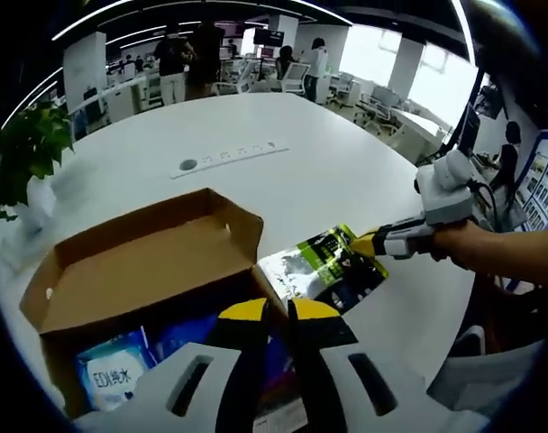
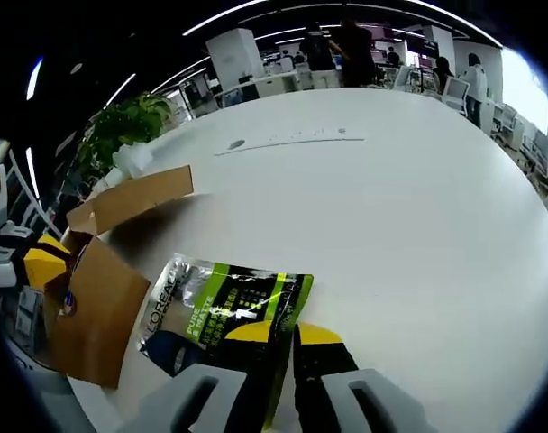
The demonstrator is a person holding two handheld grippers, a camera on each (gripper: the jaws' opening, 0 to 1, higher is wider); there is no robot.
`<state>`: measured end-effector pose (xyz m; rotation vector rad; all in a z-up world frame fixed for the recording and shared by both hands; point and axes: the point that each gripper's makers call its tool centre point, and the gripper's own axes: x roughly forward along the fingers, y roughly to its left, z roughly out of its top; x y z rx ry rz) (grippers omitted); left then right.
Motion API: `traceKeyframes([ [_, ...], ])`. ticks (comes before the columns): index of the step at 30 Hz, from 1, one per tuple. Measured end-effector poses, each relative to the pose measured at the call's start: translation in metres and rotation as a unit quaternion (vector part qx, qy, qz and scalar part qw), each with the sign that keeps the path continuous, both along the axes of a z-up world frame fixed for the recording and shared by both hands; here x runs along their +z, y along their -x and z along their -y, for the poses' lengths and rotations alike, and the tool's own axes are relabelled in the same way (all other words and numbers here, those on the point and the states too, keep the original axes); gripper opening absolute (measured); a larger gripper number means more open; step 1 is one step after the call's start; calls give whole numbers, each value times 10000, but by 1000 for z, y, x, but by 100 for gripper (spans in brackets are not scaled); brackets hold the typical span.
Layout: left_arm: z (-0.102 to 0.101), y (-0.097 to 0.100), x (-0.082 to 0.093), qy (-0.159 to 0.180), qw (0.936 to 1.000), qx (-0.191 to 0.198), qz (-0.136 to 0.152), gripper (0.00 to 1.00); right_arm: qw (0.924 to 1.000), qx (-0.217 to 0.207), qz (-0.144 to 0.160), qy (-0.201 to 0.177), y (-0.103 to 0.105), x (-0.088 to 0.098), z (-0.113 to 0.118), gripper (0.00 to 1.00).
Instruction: Operate the shoe box by opening the lid, removing the specified soft item, and placing it in the target area until the item is outside and the box remains undamaged.
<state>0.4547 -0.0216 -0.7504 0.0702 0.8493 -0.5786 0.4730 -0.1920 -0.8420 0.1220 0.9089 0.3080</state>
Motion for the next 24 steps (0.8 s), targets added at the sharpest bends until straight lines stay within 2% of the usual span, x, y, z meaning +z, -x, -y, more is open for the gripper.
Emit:
traceKeyframes([
  [13,-19,6,4,83,9998,168,-26,9,9996,177,231,37,4,19,1,11],
  [24,-30,15,6,190,9996,188,-41,17,9984,397,404,-8,10,39,-7,20],
])
